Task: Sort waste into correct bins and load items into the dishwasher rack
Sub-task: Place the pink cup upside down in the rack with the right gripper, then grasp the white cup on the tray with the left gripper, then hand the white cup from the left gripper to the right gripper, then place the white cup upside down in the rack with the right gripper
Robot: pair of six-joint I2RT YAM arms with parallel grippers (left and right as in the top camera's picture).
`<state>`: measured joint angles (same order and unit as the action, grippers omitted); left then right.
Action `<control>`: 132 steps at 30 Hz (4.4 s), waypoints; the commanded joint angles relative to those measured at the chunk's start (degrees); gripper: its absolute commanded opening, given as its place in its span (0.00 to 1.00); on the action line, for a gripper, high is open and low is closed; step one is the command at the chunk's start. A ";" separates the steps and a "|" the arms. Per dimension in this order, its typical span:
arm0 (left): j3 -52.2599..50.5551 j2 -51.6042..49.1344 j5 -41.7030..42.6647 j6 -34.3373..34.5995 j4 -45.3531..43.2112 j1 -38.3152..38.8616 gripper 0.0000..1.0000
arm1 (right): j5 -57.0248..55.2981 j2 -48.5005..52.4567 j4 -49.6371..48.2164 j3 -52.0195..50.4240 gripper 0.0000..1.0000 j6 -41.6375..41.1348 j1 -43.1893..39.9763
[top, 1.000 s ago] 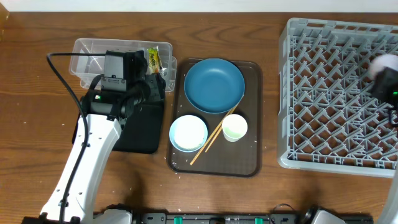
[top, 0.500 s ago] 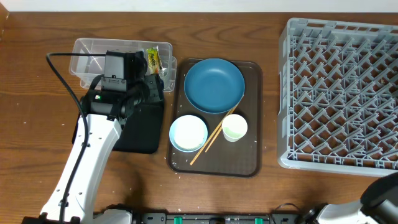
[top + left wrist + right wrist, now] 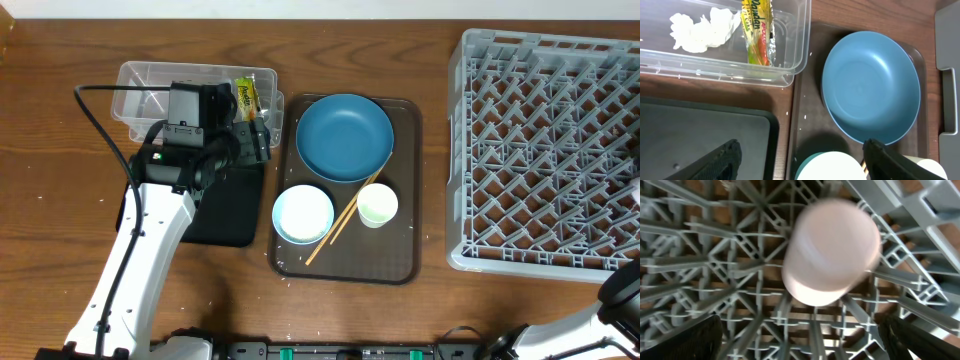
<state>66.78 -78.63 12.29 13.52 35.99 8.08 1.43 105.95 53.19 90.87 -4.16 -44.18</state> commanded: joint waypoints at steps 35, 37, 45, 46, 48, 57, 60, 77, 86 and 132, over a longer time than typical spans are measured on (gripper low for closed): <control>0.68 -21.62 5.07 0.24 -6.51 28.20 0.05 | 11.58 -10.25 6.05 1.64 0.96 3.15 31.45; 1.09 -18.75 5.09 0.26 -6.49 26.86 0.06 | 10.23 -10.25 6.45 1.64 0.99 3.19 31.45; 1.22 -6.21 16.59 1.42 -8.00 15.08 0.07 | 19.50 -10.05 6.43 1.31 0.94 9.03 31.63; 1.22 -5.95 22.29 2.27 -9.16 12.22 0.06 | 25.57 -9.97 6.32 0.90 0.92 12.59 31.91; 1.22 -6.56 30.77 5.07 -11.04 8.22 0.07 | 34.71 -9.77 5.77 -0.26 0.93 17.42 32.74; 1.22 -15.78 58.99 15.02 -23.85 1.49 0.11 | 62.42 -9.73 -2.01 -10.64 0.99 33.86 42.34; 1.22 -18.82 61.64 18.01 -26.32 2.19 0.12 | 63.56 -9.73 -5.46 -12.41 0.99 33.83 46.60; 1.22 -21.59 69.61 19.71 -30.64 4.11 0.07 | 63.12 -9.70 -13.35 -12.90 0.99 34.29 58.51; 1.22 -21.59 69.59 21.11 -32.28 4.11 0.07 | 63.12 -9.70 -13.38 -12.90 0.86 34.27 58.23; 1.22 2.27 -1.40 0.66 -1.03 0.02 0.91 | -6.36 -12.02 16.87 5.18 0.04 2.21 19.91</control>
<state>67.48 -76.58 15.57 15.53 34.65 8.34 -0.10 93.32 68.99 93.67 0.16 -21.47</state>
